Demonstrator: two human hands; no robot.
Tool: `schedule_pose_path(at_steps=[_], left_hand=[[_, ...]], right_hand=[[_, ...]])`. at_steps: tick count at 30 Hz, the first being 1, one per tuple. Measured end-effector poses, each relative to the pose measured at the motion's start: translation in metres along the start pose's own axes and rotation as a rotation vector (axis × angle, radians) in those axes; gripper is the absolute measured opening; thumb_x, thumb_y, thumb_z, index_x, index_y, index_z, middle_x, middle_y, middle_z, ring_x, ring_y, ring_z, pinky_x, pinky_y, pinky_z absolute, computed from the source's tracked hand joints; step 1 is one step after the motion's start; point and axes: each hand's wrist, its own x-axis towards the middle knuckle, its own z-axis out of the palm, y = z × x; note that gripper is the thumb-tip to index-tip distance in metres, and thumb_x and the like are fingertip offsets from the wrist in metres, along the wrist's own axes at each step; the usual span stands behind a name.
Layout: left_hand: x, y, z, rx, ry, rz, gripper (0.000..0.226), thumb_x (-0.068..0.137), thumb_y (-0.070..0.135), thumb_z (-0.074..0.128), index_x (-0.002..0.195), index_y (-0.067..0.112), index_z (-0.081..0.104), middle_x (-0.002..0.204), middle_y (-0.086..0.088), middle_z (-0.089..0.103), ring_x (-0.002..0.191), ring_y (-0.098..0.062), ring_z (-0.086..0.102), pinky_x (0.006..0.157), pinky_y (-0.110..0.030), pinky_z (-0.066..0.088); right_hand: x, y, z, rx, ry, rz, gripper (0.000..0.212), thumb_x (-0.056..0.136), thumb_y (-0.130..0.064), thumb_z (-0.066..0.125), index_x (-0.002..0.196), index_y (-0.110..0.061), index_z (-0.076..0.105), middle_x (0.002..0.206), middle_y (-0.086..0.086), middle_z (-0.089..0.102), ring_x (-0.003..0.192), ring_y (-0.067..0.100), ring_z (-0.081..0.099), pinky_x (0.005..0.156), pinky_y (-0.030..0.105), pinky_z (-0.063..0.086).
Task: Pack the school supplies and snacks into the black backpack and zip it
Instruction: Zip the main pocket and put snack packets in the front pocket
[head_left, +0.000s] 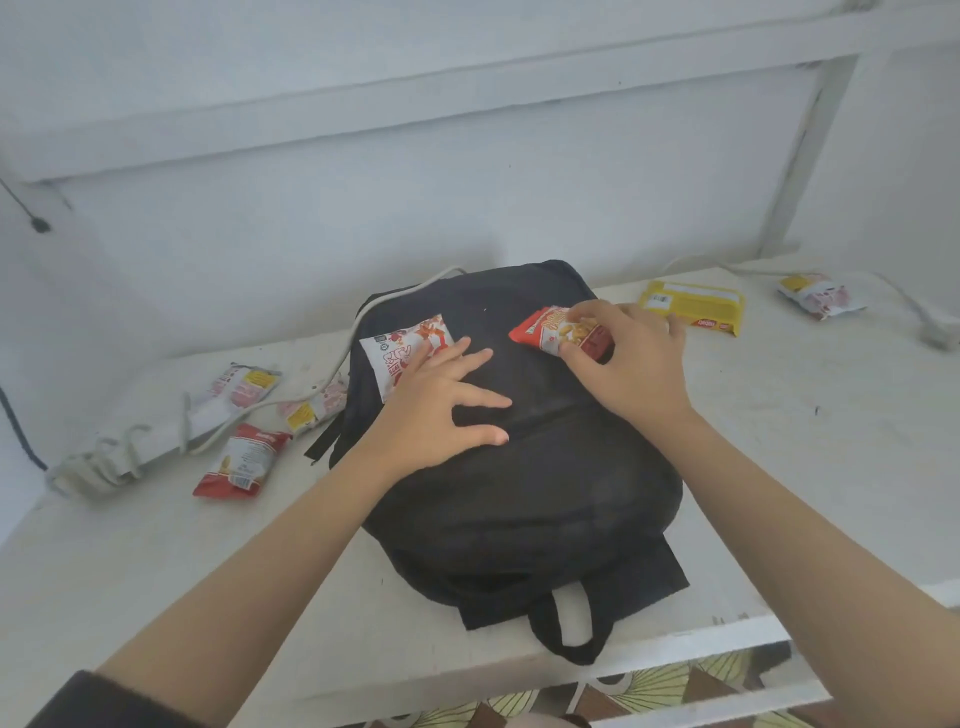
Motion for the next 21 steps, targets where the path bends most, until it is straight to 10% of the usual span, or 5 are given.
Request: schedule_pose_path(at_steps=[11, 21], left_hand=[[0.017, -0.003, -0.018, -0.031, 0.412, 0.135, 0.015, 0.079, 0.03, 0.064, 0.077, 0.021, 0.077, 0.113, 0.001, 0.068, 0.115, -0.022, 0.055, 0.108, -0.043, 0.023], [0.026, 0.004, -0.039, -0.054, 0.528, 0.221, 0.026, 0.083, 0.035, 0.057, 0.076, 0.018, 0.076, 0.111, 0.001, 0.068, 0.111, -0.025, 0.054, 0.106, -0.041, 0.025]], right_hand=[[-0.051, -0.02, -0.044, 0.436, 0.119, -0.067, 0.034, 0.074, -0.048, 0.056, 0.097, -0.024, 0.057, 0.097, -0.006, 0.063, 0.093, 0.013, 0.058, 0.082, 0.029, 0.046], [-0.082, -0.035, -0.024, -0.217, 0.09, -0.411, 0.015, 0.073, -0.027, 0.072, 0.083, -0.017, 0.068, 0.109, 0.005, 0.065, 0.103, 0.021, 0.049, 0.087, 0.034, 0.031]])
